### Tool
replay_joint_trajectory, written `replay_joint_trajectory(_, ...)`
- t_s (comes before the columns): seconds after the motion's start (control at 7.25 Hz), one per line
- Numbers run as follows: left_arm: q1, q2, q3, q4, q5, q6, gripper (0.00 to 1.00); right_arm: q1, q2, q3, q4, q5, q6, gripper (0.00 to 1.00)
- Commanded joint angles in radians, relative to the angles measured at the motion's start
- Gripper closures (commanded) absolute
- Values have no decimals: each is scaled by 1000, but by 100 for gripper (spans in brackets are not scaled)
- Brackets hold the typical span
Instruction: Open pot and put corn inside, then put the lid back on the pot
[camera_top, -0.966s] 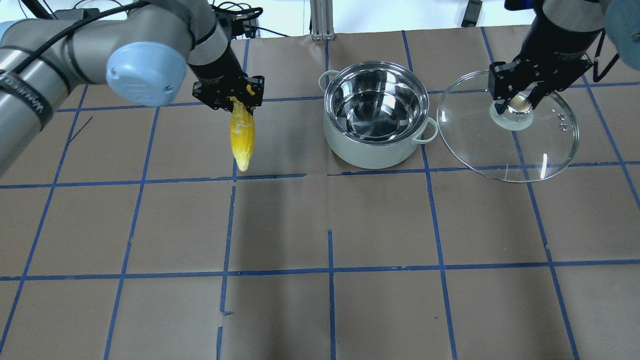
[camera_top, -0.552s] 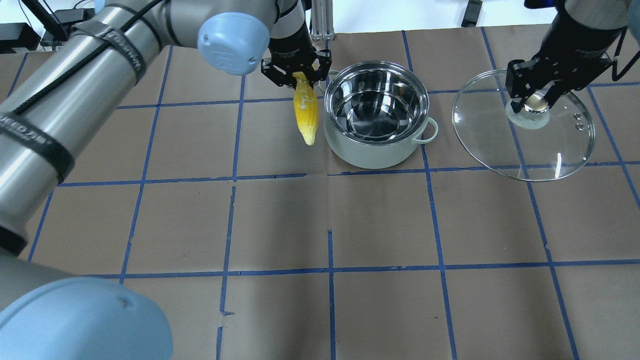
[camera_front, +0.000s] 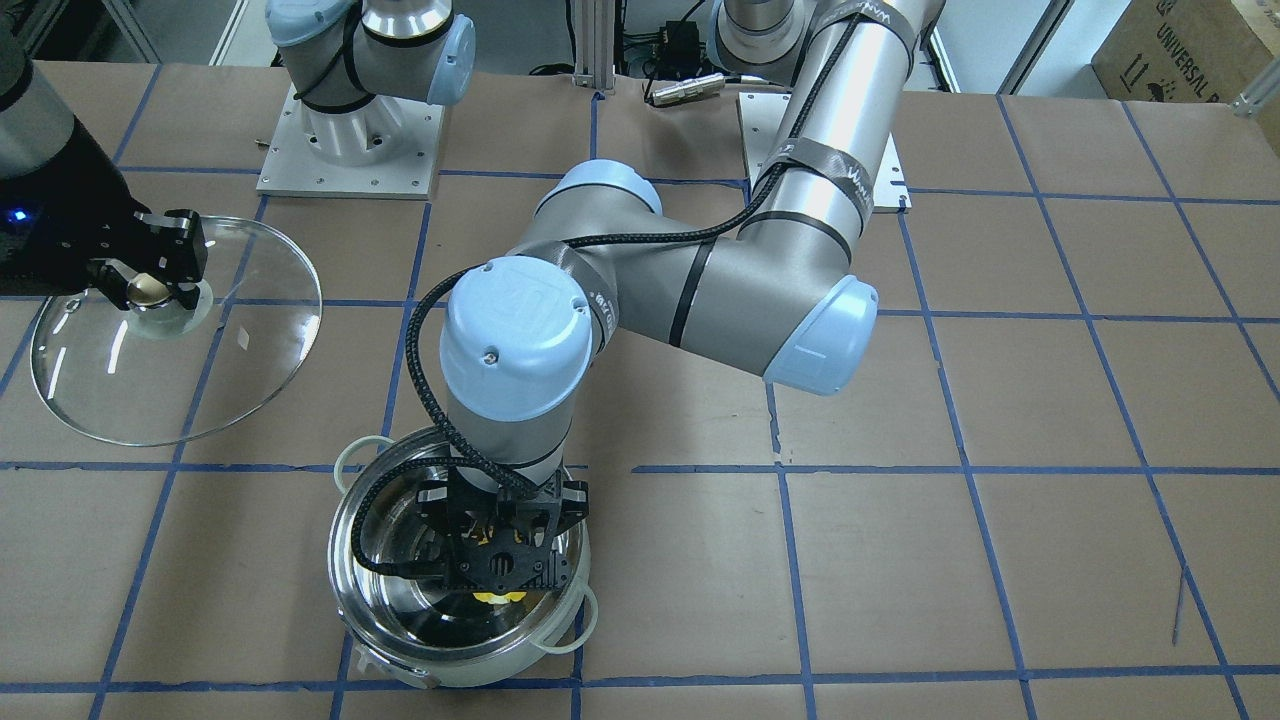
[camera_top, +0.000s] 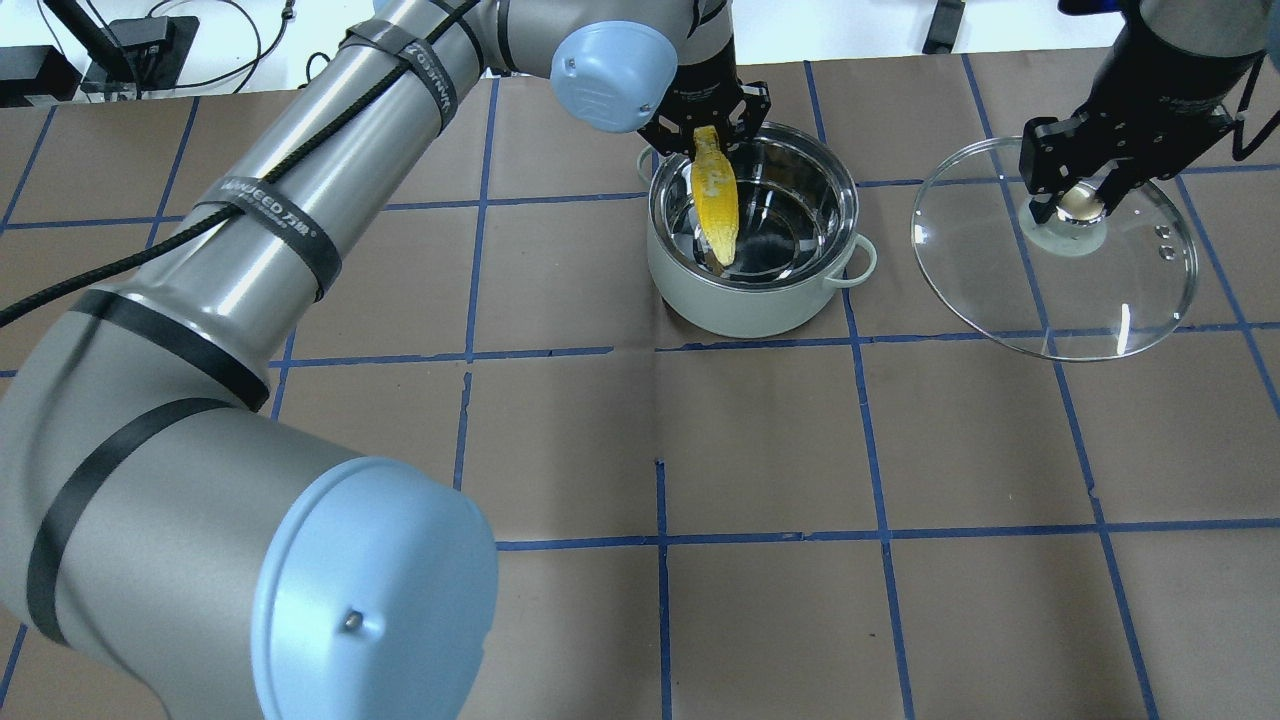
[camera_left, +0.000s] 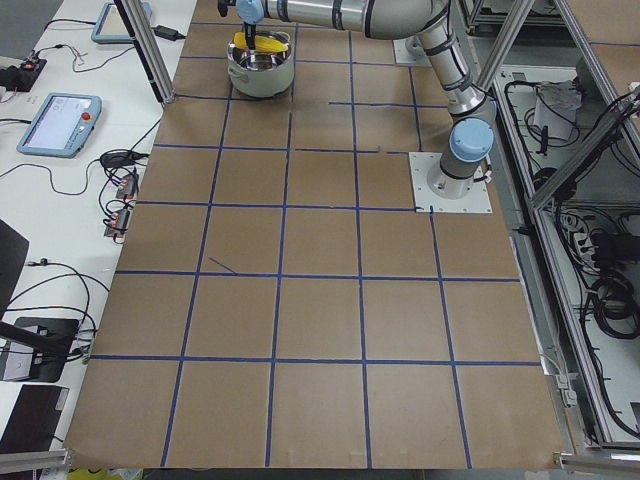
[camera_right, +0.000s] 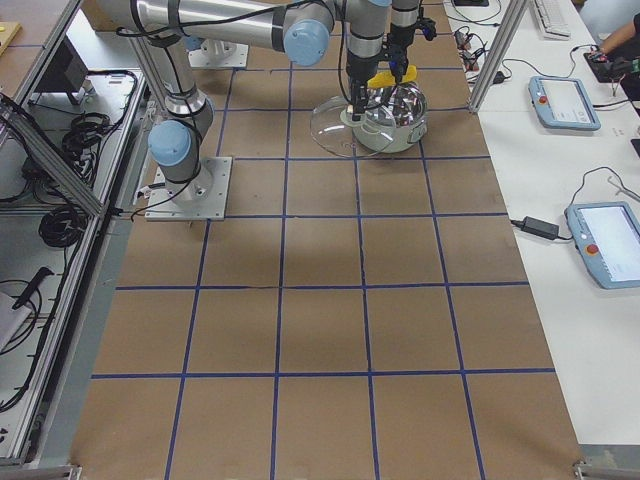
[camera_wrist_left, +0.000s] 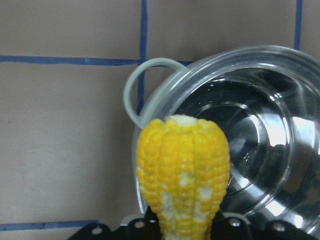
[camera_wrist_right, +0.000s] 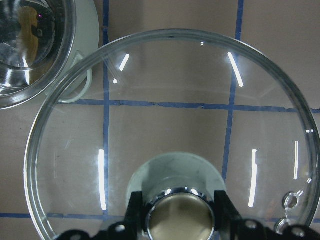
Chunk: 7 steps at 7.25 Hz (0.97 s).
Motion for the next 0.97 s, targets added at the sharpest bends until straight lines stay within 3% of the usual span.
replay_joint_trajectory(0.0, -16, -58, 14, 4, 12, -3, 47, -1, 2, 0, 1, 0, 1, 68)
replay_joint_trajectory(0.14, -17, -65, 8, 7, 10, 7, 0, -1, 2, 0, 1, 0, 1, 68)
replay_joint_trajectory(0.55, -13, -36, -18, -13, 16, 62, 0, 2, -2, 0, 0, 0, 4, 68)
replay_joint_trajectory(0.83, 38, 80, -151, -13, 91, 185, 0, 25, 46, -26, 1, 6, 56, 65)
